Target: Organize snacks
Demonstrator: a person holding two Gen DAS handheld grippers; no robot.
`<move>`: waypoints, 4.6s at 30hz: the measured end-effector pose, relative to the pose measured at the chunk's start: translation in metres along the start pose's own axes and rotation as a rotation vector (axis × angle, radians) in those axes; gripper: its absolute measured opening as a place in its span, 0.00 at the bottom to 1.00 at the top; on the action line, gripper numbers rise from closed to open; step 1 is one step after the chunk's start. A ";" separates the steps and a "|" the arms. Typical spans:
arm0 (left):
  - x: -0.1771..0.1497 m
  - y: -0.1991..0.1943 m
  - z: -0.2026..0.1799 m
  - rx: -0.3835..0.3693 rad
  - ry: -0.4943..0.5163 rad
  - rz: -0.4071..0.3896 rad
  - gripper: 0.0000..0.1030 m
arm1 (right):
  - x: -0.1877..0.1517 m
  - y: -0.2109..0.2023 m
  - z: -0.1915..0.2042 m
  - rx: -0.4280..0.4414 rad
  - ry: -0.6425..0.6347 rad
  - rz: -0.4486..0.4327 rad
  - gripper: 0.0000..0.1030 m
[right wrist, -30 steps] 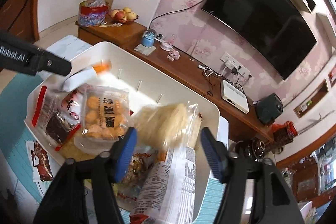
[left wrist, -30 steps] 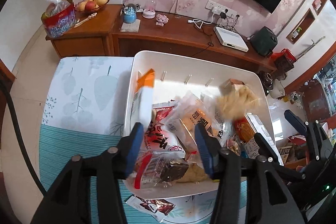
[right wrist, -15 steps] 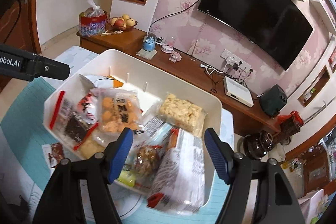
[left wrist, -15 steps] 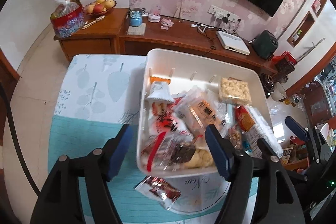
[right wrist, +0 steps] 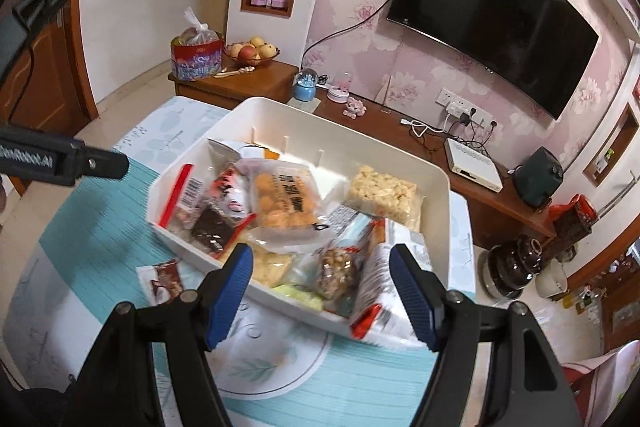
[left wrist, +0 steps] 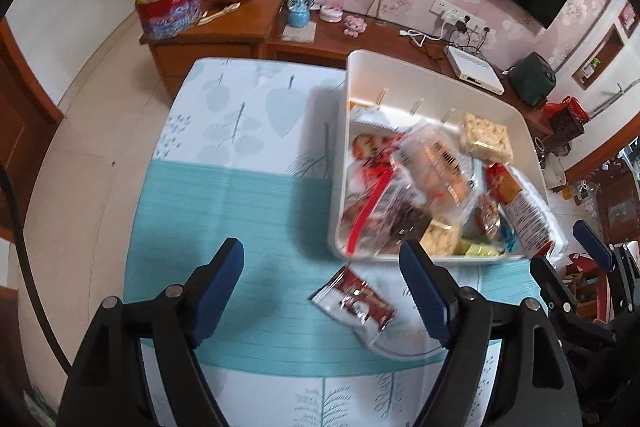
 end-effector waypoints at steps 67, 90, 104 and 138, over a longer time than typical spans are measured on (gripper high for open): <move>-0.099 0.071 0.065 0.054 -0.041 0.249 0.77 | -0.081 0.116 0.133 0.307 -0.013 0.337 0.38; -0.096 0.064 0.028 0.087 -0.029 0.232 0.77 | -0.043 0.039 0.091 0.414 0.019 0.177 0.37; -0.097 0.060 -0.006 0.053 0.059 0.224 0.77 | -0.003 0.022 0.024 0.276 0.134 -0.054 0.37; -0.157 -0.090 -0.050 0.044 0.197 0.082 0.77 | -0.123 -0.076 -0.005 0.129 0.413 0.246 0.72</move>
Point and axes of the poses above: each gripper's, at about its wrist camera, not at the fingertips, and y roughly the way its jaws point, z to its left, x to its top, the point moved 9 cm from there along y, roughly the way its jaws point, and after that the axes turned 5 degrees about x, right-handed, at the moved point
